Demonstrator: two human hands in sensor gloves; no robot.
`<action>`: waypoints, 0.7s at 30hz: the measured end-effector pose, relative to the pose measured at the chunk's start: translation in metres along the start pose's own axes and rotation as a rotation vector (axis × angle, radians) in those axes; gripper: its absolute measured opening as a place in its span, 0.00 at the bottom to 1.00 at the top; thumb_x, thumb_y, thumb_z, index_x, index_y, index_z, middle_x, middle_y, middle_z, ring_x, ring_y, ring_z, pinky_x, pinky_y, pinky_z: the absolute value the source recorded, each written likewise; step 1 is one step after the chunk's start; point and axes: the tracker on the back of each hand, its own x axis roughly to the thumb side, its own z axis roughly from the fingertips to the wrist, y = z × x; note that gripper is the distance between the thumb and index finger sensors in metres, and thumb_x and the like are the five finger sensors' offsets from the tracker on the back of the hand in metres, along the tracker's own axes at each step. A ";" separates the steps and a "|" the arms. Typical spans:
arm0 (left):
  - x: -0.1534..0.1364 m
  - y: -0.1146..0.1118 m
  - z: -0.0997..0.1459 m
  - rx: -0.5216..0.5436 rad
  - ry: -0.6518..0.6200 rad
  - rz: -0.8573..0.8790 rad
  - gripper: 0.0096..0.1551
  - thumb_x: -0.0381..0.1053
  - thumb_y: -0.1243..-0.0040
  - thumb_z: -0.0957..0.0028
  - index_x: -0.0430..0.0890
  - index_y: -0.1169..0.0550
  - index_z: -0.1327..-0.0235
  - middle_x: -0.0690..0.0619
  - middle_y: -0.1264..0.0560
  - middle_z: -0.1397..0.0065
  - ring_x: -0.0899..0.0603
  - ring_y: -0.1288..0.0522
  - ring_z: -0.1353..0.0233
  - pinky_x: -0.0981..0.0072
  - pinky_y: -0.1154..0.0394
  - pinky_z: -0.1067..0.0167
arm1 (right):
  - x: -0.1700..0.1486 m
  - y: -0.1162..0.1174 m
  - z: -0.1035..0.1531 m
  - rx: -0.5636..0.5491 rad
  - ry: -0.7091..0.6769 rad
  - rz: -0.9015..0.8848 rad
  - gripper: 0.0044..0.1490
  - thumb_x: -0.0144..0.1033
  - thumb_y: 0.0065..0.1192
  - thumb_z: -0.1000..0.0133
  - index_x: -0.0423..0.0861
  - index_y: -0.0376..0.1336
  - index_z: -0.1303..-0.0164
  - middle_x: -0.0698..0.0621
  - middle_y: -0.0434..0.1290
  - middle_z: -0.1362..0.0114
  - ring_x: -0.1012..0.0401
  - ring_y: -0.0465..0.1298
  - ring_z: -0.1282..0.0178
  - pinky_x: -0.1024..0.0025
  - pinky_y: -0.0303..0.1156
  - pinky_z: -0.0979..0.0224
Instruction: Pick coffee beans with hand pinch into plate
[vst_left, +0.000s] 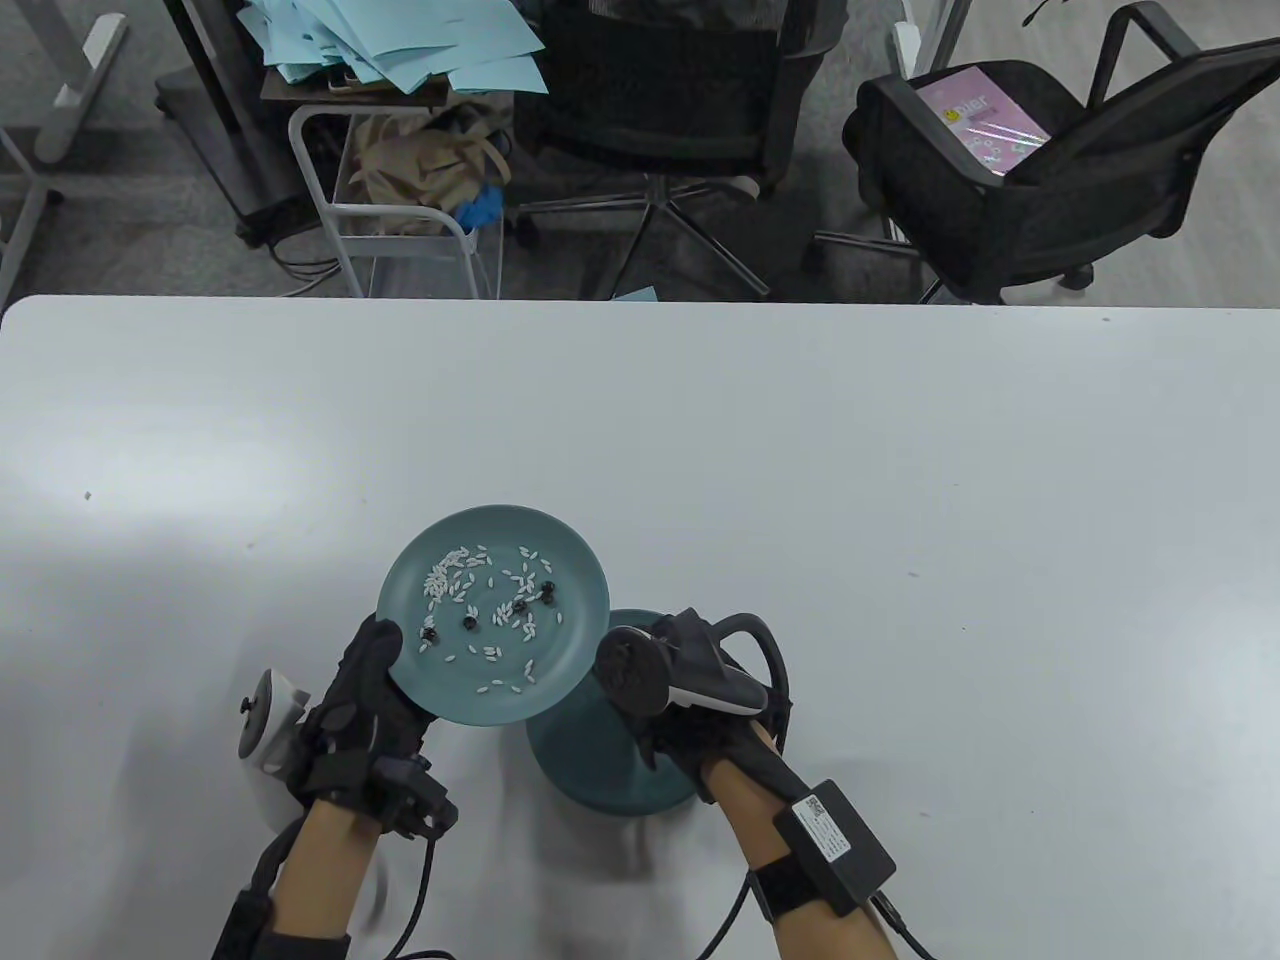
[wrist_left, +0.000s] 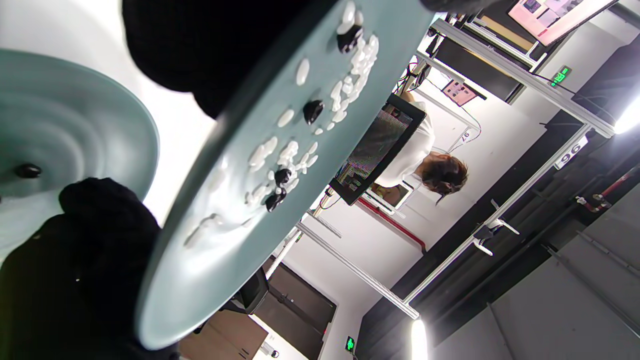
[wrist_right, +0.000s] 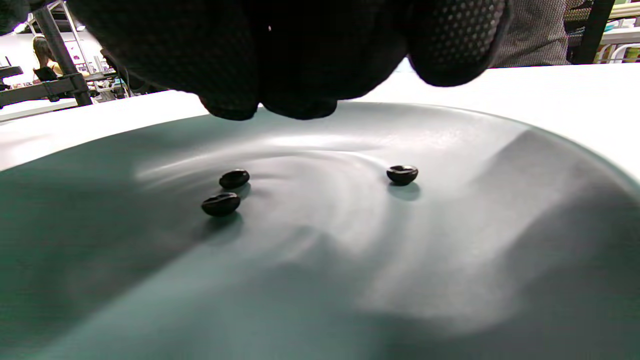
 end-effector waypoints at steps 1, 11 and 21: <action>0.000 0.000 0.000 0.000 0.000 -0.002 0.33 0.62 0.53 0.46 0.54 0.42 0.29 0.47 0.28 0.35 0.39 0.21 0.43 0.56 0.21 0.49 | 0.000 0.000 0.000 -0.004 0.000 -0.001 0.22 0.41 0.67 0.47 0.52 0.68 0.43 0.47 0.77 0.41 0.54 0.75 0.51 0.43 0.68 0.34; 0.000 -0.004 0.000 -0.017 -0.002 -0.008 0.33 0.61 0.55 0.46 0.52 0.42 0.29 0.47 0.28 0.36 0.39 0.21 0.45 0.56 0.21 0.51 | -0.008 -0.042 0.016 -0.354 0.150 0.011 0.22 0.40 0.67 0.47 0.52 0.68 0.42 0.47 0.77 0.40 0.54 0.75 0.51 0.44 0.69 0.35; -0.007 -0.013 -0.002 -0.052 0.029 -0.041 0.34 0.59 0.56 0.45 0.49 0.46 0.29 0.46 0.31 0.34 0.38 0.22 0.42 0.54 0.22 0.48 | 0.029 -0.105 0.040 -0.709 0.089 0.141 0.22 0.41 0.69 0.48 0.51 0.70 0.43 0.46 0.79 0.41 0.54 0.77 0.53 0.46 0.71 0.38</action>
